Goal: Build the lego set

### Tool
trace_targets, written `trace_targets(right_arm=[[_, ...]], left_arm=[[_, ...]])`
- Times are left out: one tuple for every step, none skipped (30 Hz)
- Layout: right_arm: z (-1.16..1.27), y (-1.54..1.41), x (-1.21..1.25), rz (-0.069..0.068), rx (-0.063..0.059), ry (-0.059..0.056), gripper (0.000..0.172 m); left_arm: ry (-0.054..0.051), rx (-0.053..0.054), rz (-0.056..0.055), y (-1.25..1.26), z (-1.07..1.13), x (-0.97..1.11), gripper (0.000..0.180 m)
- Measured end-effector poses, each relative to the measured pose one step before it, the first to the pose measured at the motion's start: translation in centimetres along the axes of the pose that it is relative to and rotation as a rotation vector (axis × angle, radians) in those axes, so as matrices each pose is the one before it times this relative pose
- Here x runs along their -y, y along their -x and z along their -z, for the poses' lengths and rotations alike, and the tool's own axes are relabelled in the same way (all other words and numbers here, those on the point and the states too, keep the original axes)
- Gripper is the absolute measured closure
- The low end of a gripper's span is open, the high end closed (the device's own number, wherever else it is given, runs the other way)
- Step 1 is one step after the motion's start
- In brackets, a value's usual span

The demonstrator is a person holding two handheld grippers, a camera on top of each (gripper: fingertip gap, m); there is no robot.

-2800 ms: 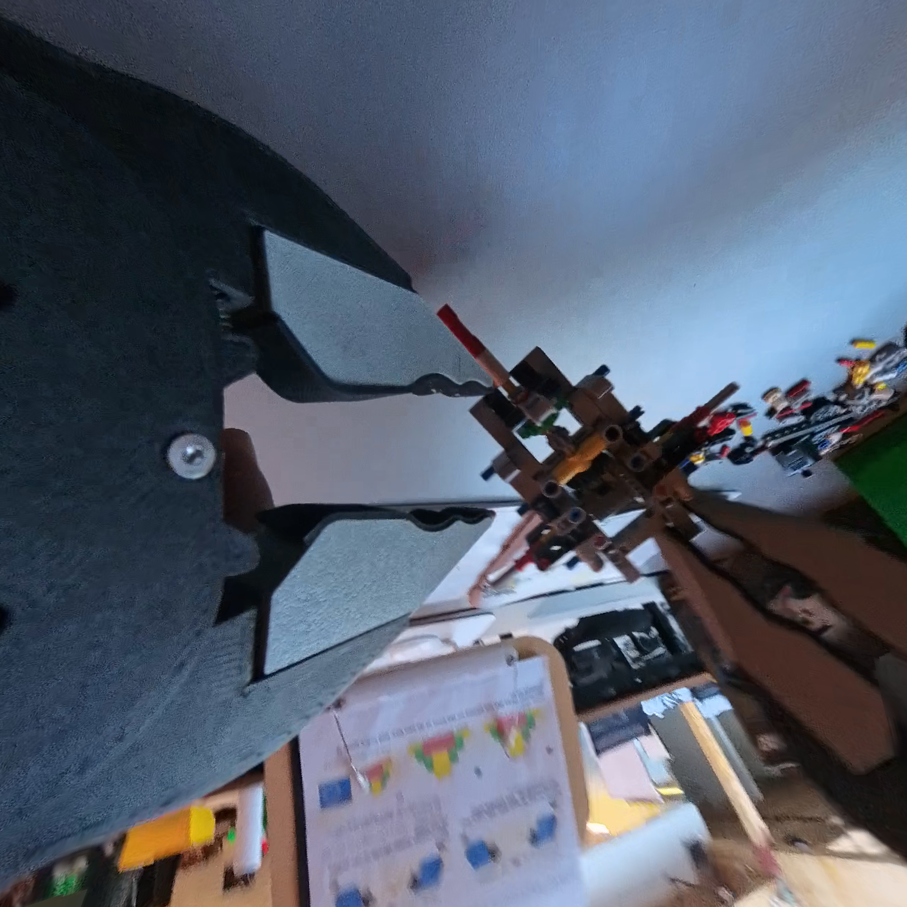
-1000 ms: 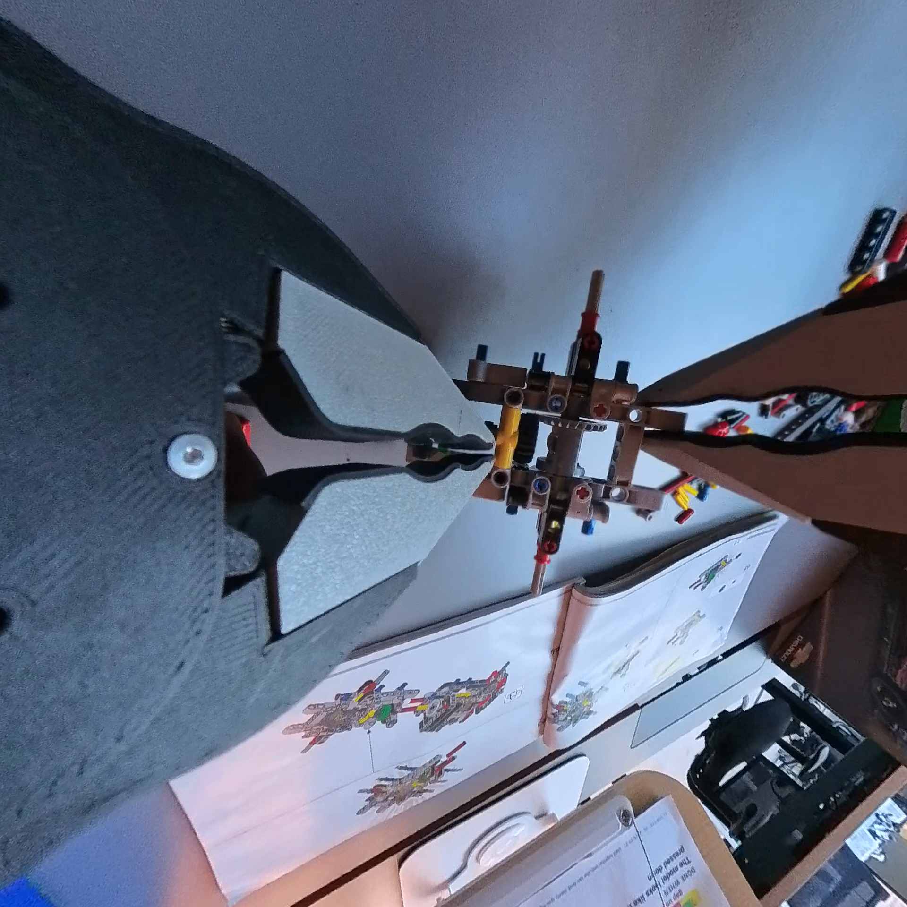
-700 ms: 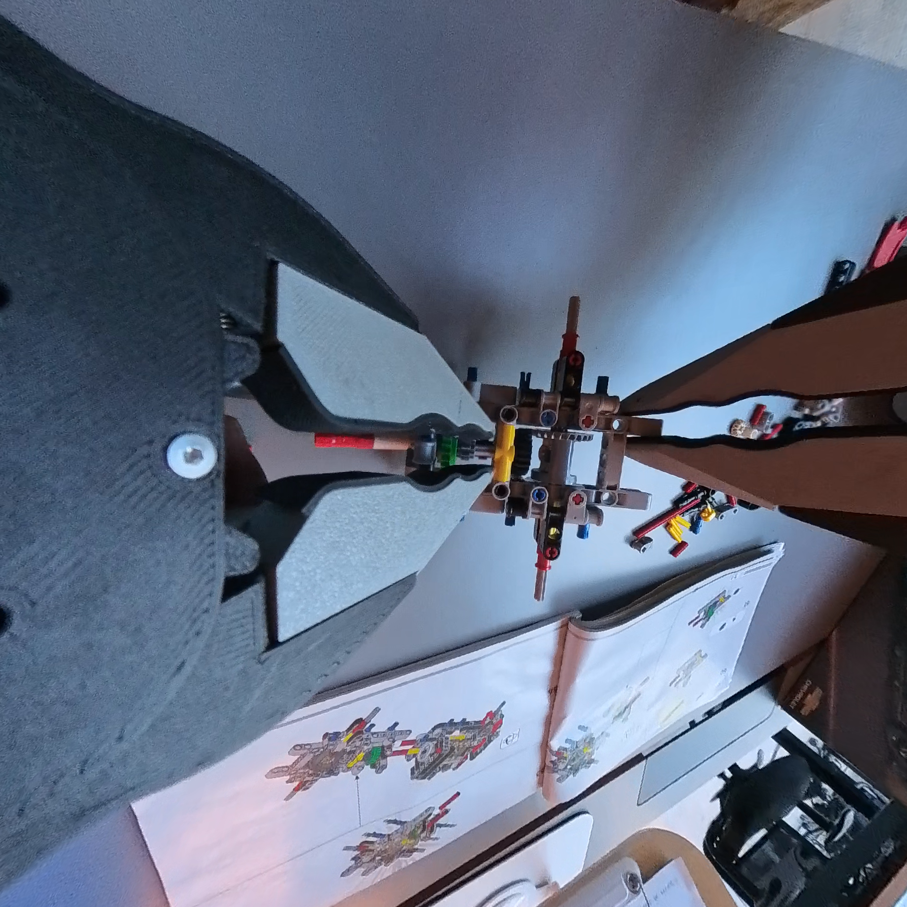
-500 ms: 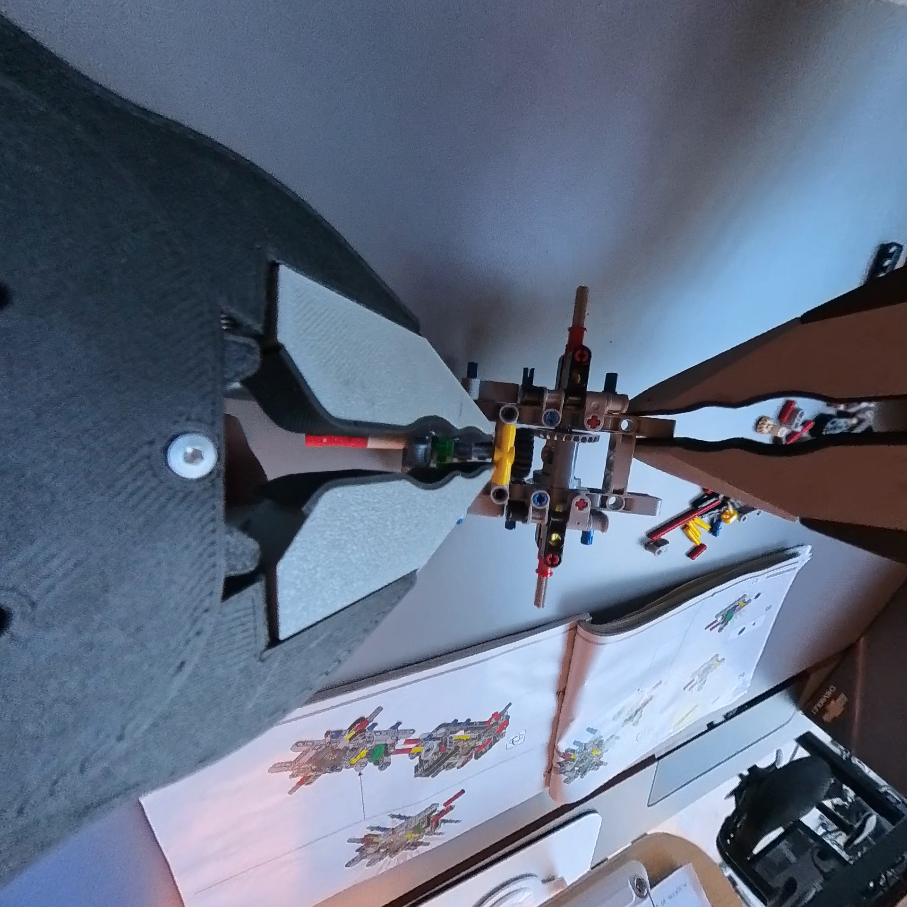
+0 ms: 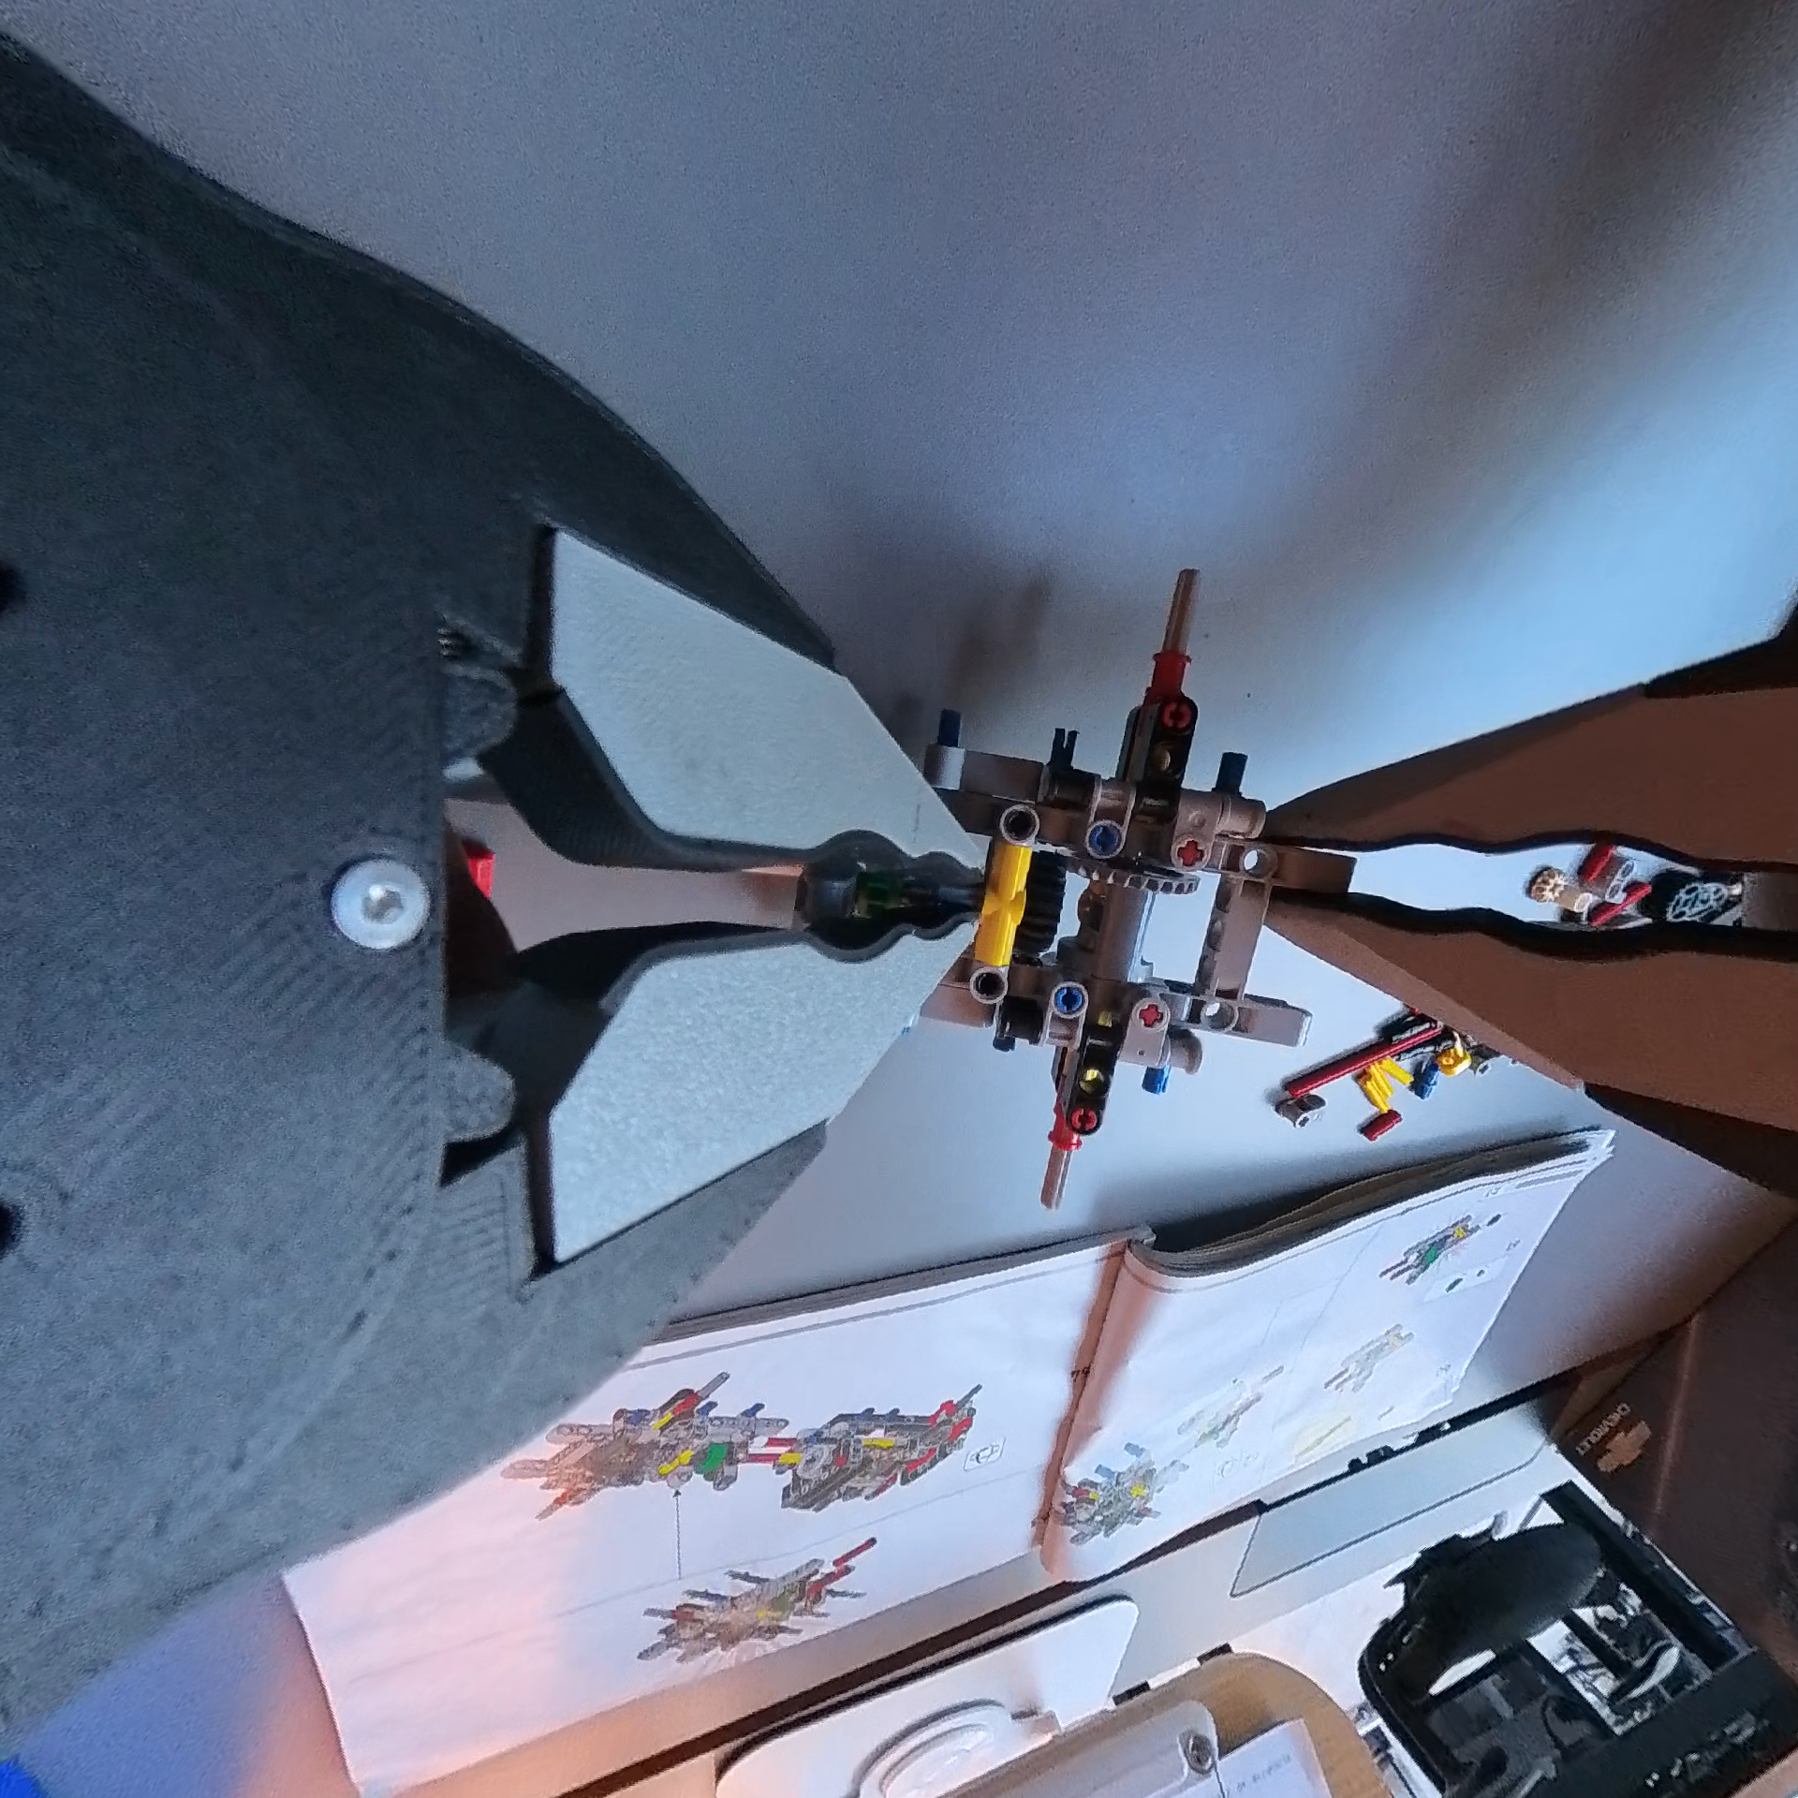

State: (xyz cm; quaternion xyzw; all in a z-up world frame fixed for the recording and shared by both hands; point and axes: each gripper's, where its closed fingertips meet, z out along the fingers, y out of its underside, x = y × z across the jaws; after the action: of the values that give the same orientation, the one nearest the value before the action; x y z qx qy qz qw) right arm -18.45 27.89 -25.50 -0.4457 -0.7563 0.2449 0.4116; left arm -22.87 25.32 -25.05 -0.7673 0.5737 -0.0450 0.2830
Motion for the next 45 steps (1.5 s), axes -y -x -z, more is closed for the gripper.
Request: trace_targets(right_arm=[[0.028, -0.003, -0.048, 0.0069, 0.0009, 0.0052, 0.171], [0.026, 0.002, -0.020, 0.0047, -0.0001, 0.0041, 0.171], [0.018, -0.034, -0.040, 0.0069, -0.0021, 0.0060, 0.171], [0.013, -0.039, -0.053, 0.0072, -0.0031, 0.0057, 0.171], [0.021, -0.029, -0.042, 0.0036, -0.0013, 0.0041, 0.171], [0.039, 0.017, 0.006, -0.0006, 0.0019, 0.0012, 0.171], [0.028, 0.021, 0.006, -0.0014, 0.0021, 0.0004, 0.171], [0.013, 0.013, -0.006, -0.0006, 0.0021, 0.0014, 0.171], [0.017, 0.009, -0.008, 0.0001, 0.0015, 0.0020, 0.171], [0.023, 0.003, -0.016, 0.0007, 0.0007, 0.0029, 0.171], [0.031, 0.002, -0.015, 0.0021, 0.0005, 0.0028, 0.171], [0.028, 0.018, -0.009, 0.0024, 0.0008, 0.0035, 0.171], [0.014, -0.007, -0.036, 0.0032, -0.0014, 0.0039, 0.171], [-0.011, 0.014, -0.036, 0.0029, -0.0018, 0.0012, 0.171], [-0.026, -0.002, -0.004, -0.0020, -0.0021, -0.0028, 0.171], [-0.063, -0.056, 0.007, -0.0113, -0.0072, -0.0075, 0.171], [-0.061, -0.119, 0.017, -0.0140, -0.0123, -0.0143, 0.172], [-0.019, -0.034, 0.041, -0.0118, -0.0047, -0.0157, 0.172], [0.042, 0.062, 0.057, -0.0114, 0.0051, -0.0122, 0.171], [0.091, 0.087, 0.107, -0.0120, 0.0106, -0.0111, 0.170], [0.096, 0.070, 0.131, -0.0161, 0.0131, -0.0092, 0.170], [0.066, 0.086, 0.060, -0.0176, 0.0154, -0.0044, 0.171], [0.049, 0.043, 0.084, -0.0155, 0.0119, -0.0070, 0.172], [0.049, 0.034, 0.089, -0.0115, 0.0094, -0.0085, 0.172], [0.037, 0.035, 0.095, -0.0078, 0.0075, -0.0085, 0.172], [0.014, -0.008, 0.068, -0.0045, 0.0031, -0.0049, 0.172], [-0.035, -0.009, -0.018, -0.0016, 0.0012, 0.0015, 0.172], [-0.063, -0.007, -0.022, 0.0006, 0.0004, 0.0036, 0.172], [-0.058, 0.004, -0.014, 0.0036, -0.0005, 0.0030, 0.172], [-0.029, -0.002, -0.029, 0.0060, -0.0016, 0.0037, 0.172], [-0.021, -0.031, -0.036, 0.0038, -0.0019, 0.0036, 0.172], [0.006, -0.013, -0.011, 0.0010, -0.0004, 0.0008, 0.172], [0.024, 0.004, 0.009, -0.0016, 0.0026, -0.0004, 0.171], [0.004, -0.023, -0.007, -0.0014, 0.0011, 0.0011, 0.171], [0.002, -0.023, 0.006, 0.0009, 0.0003, 0.0011, 0.170], [-0.020, 0.019, -0.007, 0.0032, 0.0014, 0.0018, 0.171], [-0.035, 0.055, 0.000, 0.0055, 0.0014, 0.0017, 0.172], [-0.041, 0.033, 0.001, 0.0072, -0.0015, 0.0020, 0.172], [-0.023, 0.016, 0.001, 0.0109, -0.0031, 0.0023, 0.172], [0.001, 0.009, 0.001, 0.0129, -0.0035, 0.0026, 0.172], [0.012, 0.000, 0.006, 0.0070, -0.0022, 0.0024, 0.172], [-0.002, -0.001, -0.011, 0.0015, -0.0008, 0.0024, 0.172], [-0.015, -0.003, -0.003, 0.0027, -0.0006, 0.0013, 0.172], [-0.004, -0.012, -0.015, 0.0058, -0.0010, 0.0013, 0.172], [-0.010, -0.014, -0.008, 0.0075, -0.0013, 0.0018, 0.172]], left_arm=[[-0.0054, 0.0014, -0.0026, -0.018, 0.014, 0.077, 0.173], [-0.0019, 0.0028, -0.0033, 0.015, 0.044, 0.057, 0.173], [-0.0028, 0.0046, -0.0042, 0.028, 0.062, 0.098, 0.173], [-0.0026, 0.0031, -0.0031, 0.035, 0.077, 0.116, 0.173], [-0.0017, 0.0015, -0.0023, 0.004, 0.083, 0.125, 0.173], [0.0025, 0.0000, -0.0037, -0.032, 0.051, 0.064, 0.173], [0.0027, -0.0008, -0.0035, -0.047, 0.040, 0.042, 0.173], [0.0023, -0.0016, -0.0010, -0.047, 0.017, 0.026, 0.173], [-0.0001, 0.0011, -0.0019, -0.012, 0.024, 0.044, 0.173], [-0.0027, 0.0011, -0.0003, -0.005, 0.043, 0.069, 0.173], [-0.0038, -0.0001, 0.0010, -0.022, 0.055, 0.086, 0.173], [-0.0022, 0.0006, 0.0012, -0.010, 0.026, 0.070, 0.173], [-0.0026, 0.0013, 0.0019, -0.014, 0.002, 0.074, 0.173], [-0.0021, -0.0023, 0.0037, -0.070, -0.010, 0.049, 0.173], [0.0001, -0.0005, 0.0050, -0.052, -0.057, -0.021, 0.173], [-0.0011, 0.0037, 0.0091, 0.028, -0.065, -0.032, 0.173], [-0.0028, 0.0065, 0.0100, 0.037, -0.044, -0.049, 0.173], [-0.0046, 0.0060, 0.0060, -0.022, -0.016, -0.026, 0.173], [-0.0040, 0.0013, 0.0053, -0.129, -0.003, -0.003, 0.173], [-0.0024, -0.0012, 0.0040, -0.191, -0.007, -0.002, 0.173], [-0.0022, 0.0006, 0.0030, -0.170, -0.010, -0.011, 0.173], [-0.0012, 0.0010, 0.0023, -0.145, -0.007, -0.046, 0.174], [-0.0022, -0.0003, 0.0025, -0.132, -0.009, -0.076, 0.174], [-0.0035, -0.0010, 0.0051, -0.086, -0.010, -0.069, 0.174], [-0.0049, -0.0020, 0.0061, -0.072, -0.011, -0.078, 0.174], [-0.0052, -0.0020, 0.0053, -0.052, -0.025, -0.062, 0.174], [-0.0050, -0.0004, 0.0028, -0.035, -0.015, -0.046, 0.174], [-0.0008, -0.0004, 0.0008, -0.029, -0.028, -0.059, 0.174], [0.0007, -0.0003, -0.0010, -0.035, -0.026, -0.057, 0.174], [-0.0005, 0.0003, -0.0010, -0.017, -0.027, -0.020, 0.174], [-0.0018, 0.0009, -0.0008, 0.013, -0.004, 0.015, 0.174], [-0.0027, 0.0000, -0.0004, -0.003, 0.014, 0.028, 0.174], [-0.0015, 0.0000, -0.0012, -0.003, 0.014, 0.028, 0.174], [-0.0005, 0.0002, -0.0017, 0.006, 0.000, 0.006, 0.174], [0.0000, -0.0007, -0.0003, -0.009, -0.011, -0.019, 0.174], [-0.0007, -0.0010, 0.0002, -0.011, -0.004, -0.012, 0.174], [-0.0004, -0.0005, 0.0004, 0.016, -0.017, -0.040, 0.174], [-0.0003, -0.0006, 0.0005, 0.007, -0.005, -0.037, 0.174], [-0.0003, -0.0021, 0.0005, -0.029, -0.013, -0.036, 0.174], [-0.0013, 0.0003, -0.0003, 0.012, -0.008, -0.003, 0.174], [-0.0016, -0.0005, 0.0003, -0.010, 0.002, 0.004, 0.174], [0.0000, -0.0009, -0.0003, 0.003, 0.000, -0.006, 0.174], [0.0006, -0.0004, -0.0019, 0.001, -0.008, -0.006, 0.174], [0.0007, -0.0007, -0.0009, 0.021, -0.016, -0.009, 0.174], [0.0005, -0.0007, -0.0006, 0.020, -0.006, 0.013, 0.174]])
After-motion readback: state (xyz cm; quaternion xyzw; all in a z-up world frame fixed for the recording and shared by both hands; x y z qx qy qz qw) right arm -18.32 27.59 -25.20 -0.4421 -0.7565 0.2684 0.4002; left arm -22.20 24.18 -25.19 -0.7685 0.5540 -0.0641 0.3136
